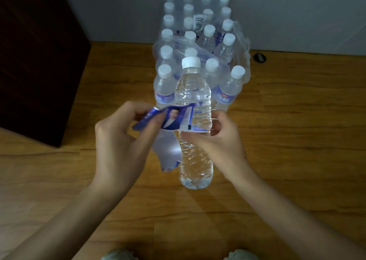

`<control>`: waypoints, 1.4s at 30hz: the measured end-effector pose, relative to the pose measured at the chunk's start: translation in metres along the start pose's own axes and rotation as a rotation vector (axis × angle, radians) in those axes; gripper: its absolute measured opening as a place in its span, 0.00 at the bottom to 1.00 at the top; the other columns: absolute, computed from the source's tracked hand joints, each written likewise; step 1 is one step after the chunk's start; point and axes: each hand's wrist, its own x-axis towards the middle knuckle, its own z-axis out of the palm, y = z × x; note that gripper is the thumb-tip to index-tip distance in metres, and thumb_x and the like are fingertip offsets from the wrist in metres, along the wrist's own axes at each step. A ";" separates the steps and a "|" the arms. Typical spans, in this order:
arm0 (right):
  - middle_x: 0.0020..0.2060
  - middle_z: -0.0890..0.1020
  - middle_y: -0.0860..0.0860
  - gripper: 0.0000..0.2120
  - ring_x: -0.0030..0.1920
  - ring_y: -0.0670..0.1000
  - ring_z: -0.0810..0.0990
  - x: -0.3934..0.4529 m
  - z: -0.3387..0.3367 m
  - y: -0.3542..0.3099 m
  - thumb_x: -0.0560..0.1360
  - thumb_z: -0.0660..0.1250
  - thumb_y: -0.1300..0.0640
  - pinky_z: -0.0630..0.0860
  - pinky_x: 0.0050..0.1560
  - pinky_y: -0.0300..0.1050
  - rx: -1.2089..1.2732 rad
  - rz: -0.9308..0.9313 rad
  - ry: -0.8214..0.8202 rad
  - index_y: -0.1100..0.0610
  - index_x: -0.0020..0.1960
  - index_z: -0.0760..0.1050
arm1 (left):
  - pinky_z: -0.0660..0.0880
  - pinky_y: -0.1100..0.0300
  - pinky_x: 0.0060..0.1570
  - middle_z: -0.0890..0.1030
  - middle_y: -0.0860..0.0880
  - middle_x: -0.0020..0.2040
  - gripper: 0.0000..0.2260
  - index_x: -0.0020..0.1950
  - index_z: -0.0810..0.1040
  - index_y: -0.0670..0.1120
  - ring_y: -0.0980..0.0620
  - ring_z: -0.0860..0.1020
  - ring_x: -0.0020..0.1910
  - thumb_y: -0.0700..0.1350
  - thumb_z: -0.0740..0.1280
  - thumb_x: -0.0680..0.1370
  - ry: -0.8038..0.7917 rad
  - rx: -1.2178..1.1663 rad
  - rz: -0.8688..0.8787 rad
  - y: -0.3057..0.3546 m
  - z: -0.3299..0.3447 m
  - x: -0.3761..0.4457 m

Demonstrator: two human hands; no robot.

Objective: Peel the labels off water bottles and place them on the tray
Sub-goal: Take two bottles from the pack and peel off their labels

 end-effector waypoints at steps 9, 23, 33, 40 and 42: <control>0.51 0.81 0.52 0.34 0.52 0.49 0.81 0.000 0.005 0.014 0.56 0.79 0.50 0.79 0.50 0.43 -0.054 -0.072 0.008 0.50 0.60 0.71 | 0.77 0.68 0.38 0.77 0.54 0.46 0.16 0.63 0.73 0.44 0.59 0.78 0.43 0.37 0.68 0.75 -0.064 0.091 -0.507 -0.097 0.023 0.017; 0.52 0.81 0.46 0.34 0.52 0.44 0.82 0.003 0.013 0.031 0.57 0.81 0.49 0.79 0.53 0.50 -0.024 -0.157 -0.002 0.50 0.58 0.69 | 0.75 0.58 0.59 0.74 0.53 0.67 0.34 0.73 0.61 0.49 0.54 0.73 0.66 0.48 0.68 0.68 -0.536 -0.560 -0.258 -0.029 0.026 0.009; 0.53 0.81 0.43 0.28 0.55 0.42 0.80 0.000 0.008 0.036 0.64 0.78 0.48 0.79 0.53 0.47 -0.120 -0.273 -0.034 0.45 0.59 0.69 | 0.73 0.75 0.46 0.75 0.74 0.53 0.38 0.63 0.60 0.64 0.70 0.76 0.54 0.41 0.79 0.65 -0.391 -0.247 -0.186 -0.020 0.044 0.002; 0.53 0.76 0.47 0.24 0.50 0.39 0.75 0.001 -0.020 0.069 0.67 0.74 0.54 0.76 0.45 0.35 -0.337 -0.532 0.266 0.57 0.60 0.72 | 0.68 0.79 0.51 0.67 0.67 0.60 0.38 0.65 0.57 0.62 0.68 0.69 0.55 0.43 0.77 0.67 -0.299 -0.095 -0.208 -0.053 0.058 -0.011; 0.55 0.72 0.42 0.30 0.53 0.37 0.73 0.009 -0.026 0.077 0.65 0.76 0.52 0.74 0.47 0.33 -0.319 -0.440 0.295 0.51 0.63 0.69 | 0.74 0.64 0.56 0.66 0.71 0.58 0.37 0.66 0.58 0.61 0.62 0.70 0.58 0.44 0.77 0.67 -0.319 -0.076 -0.243 -0.065 0.067 -0.016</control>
